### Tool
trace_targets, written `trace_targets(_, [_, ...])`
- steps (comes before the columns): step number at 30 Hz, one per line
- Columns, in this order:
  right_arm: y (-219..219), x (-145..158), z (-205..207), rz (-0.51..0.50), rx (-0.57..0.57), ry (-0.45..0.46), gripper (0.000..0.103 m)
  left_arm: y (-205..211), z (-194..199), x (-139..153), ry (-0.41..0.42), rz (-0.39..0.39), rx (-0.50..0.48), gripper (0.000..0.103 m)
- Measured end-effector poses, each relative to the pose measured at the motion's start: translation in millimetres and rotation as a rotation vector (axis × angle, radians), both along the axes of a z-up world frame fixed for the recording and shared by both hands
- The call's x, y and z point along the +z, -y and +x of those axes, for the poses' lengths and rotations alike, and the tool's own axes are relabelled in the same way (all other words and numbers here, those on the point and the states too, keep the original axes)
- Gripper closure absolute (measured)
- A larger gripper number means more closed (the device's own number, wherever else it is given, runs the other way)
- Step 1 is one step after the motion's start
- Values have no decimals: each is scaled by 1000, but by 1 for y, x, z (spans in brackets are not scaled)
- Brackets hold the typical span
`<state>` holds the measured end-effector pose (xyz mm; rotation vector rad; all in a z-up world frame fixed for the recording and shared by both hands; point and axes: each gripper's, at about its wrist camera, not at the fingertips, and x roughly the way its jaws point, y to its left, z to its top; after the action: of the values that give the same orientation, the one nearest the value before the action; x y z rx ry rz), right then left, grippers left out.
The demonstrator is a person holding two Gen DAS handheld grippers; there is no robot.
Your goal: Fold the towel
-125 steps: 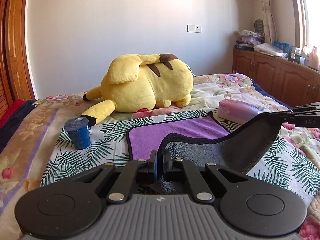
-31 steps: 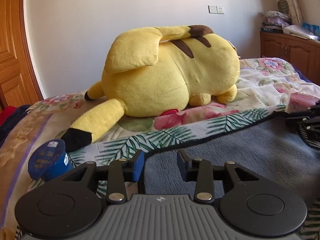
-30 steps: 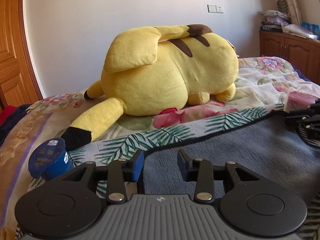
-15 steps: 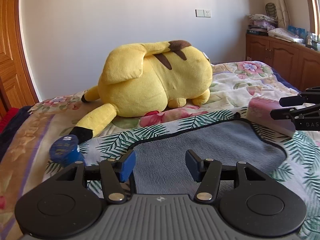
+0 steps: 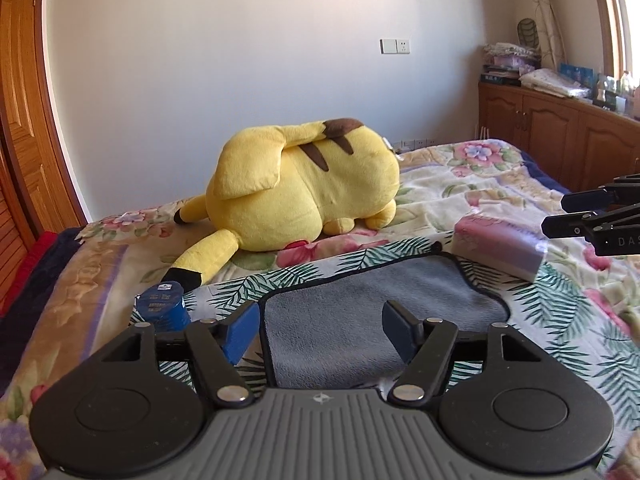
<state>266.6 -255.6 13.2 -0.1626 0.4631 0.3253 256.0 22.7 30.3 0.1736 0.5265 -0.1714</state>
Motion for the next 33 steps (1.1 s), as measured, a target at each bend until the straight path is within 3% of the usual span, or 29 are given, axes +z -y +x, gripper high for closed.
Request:
trace_targets(7, [2, 21, -30, 23, -6, 9, 45, 4, -32, 18, 0, -1, -13, 47])
trace_targets(11, [2, 28, -44, 39, -12, 18, 31, 5, -50, 23, -5, -8, -8, 44])
trace_targets(16, [3, 36, -62, 48, -17, 38, 25, 6, -69, 34, 10, -13, -6, 40])
trace_targets(22, [5, 45, -80, 64, -23, 53, 19, 9, -89, 47, 28, -12, -1, 26])
trace_targets(26, [8, 45, -94, 74, -38, 66, 7, 13, -103, 53, 47, -21, -3, 16])
trace_targets(29, [11, 44, -102, 94, -47, 64, 0, 17, -111, 55, 44, -23, -11, 16])
trace_targets(33, [15, 44, -111, 111, -57, 50, 0, 22, -122, 58, 53, -19, -15, 16])
